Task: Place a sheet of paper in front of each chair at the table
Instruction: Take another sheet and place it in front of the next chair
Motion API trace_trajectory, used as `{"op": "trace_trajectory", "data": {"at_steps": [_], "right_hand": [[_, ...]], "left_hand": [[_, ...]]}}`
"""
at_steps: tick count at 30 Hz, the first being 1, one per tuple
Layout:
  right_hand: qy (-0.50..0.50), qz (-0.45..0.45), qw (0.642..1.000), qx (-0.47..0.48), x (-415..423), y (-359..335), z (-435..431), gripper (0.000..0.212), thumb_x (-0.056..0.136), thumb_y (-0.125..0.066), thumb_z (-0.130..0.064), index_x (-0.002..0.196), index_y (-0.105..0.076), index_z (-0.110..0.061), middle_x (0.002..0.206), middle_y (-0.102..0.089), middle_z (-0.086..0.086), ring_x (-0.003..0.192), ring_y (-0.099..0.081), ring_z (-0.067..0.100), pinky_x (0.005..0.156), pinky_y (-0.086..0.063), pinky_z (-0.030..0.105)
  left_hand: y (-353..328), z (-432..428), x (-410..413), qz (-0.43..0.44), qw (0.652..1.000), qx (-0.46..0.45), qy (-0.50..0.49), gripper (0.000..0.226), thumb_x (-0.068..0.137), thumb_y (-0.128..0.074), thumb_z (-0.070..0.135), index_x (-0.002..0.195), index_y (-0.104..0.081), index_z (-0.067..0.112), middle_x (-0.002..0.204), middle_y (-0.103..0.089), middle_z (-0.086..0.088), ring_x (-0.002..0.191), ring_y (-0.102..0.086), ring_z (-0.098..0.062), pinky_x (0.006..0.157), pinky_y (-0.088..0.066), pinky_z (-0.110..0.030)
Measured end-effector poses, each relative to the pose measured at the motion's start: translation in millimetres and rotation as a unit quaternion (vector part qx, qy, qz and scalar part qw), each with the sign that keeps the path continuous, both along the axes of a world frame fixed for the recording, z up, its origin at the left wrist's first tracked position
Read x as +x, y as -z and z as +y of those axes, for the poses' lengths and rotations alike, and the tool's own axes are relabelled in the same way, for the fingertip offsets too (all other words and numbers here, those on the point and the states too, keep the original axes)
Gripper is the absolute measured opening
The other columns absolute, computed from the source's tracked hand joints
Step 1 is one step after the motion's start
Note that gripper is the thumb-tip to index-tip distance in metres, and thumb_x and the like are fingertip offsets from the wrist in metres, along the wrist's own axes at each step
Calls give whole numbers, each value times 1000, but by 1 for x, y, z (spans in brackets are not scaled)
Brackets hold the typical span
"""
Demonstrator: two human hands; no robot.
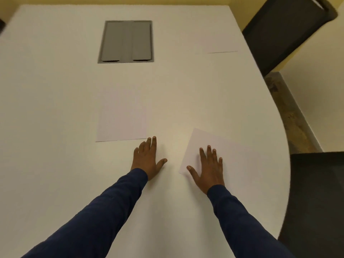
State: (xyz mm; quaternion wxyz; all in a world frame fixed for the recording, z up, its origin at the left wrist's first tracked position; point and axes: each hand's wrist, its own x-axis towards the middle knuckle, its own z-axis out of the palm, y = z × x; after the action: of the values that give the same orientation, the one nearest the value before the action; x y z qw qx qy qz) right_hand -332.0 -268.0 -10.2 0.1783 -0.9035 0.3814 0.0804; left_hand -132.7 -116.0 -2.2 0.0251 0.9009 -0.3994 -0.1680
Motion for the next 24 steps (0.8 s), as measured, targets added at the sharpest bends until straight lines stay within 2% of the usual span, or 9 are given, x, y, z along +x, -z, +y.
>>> {"op": "trace_trajectory", "data": {"at_steps": [5, 13, 20, 24], "right_hand": [[-73, -30, 997, 14, 75, -7, 52, 87, 93, -30, -71, 160, 1, -24, 167, 12, 5, 154, 13, 25, 124, 1, 50], [-148, -17, 989, 22, 162, -2, 113, 87, 93, -33, -70, 160, 0, -24, 167, 13, 5, 154, 10, 26, 124, 2, 46], [-151, -17, 988, 25, 220, 6, 131, 87, 96, -39, -62, 159, 4, -23, 166, 19, 7, 154, 12, 27, 124, 2, 42], [-117, -9, 993, 13, 240, 9, 122, 85, 97, -39, -60, 159, 3, -21, 166, 16, 10, 154, 9, 29, 125, 0, 41]], "left_hand": [[-8, 63, 37, -10, 998, 12, -59, 91, 94, -35, 66, 158, 3, 13, 166, -9, -10, 149, -16, -29, 119, -21, -43], [1, 131, 84, 10, 984, 2, -179, 89, 95, -32, 66, 158, 1, 12, 167, 1, -11, 153, -4, -31, 123, -12, -42], [20, 137, 111, 67, 966, -24, -249, 91, 96, -32, 65, 158, 5, 8, 166, 10, -10, 154, 5, -26, 125, -5, -39], [22, 115, 121, 103, 956, -67, -265, 91, 97, -36, 61, 157, 6, 8, 167, 6, -11, 154, 4, -25, 124, -2, -36]]}}
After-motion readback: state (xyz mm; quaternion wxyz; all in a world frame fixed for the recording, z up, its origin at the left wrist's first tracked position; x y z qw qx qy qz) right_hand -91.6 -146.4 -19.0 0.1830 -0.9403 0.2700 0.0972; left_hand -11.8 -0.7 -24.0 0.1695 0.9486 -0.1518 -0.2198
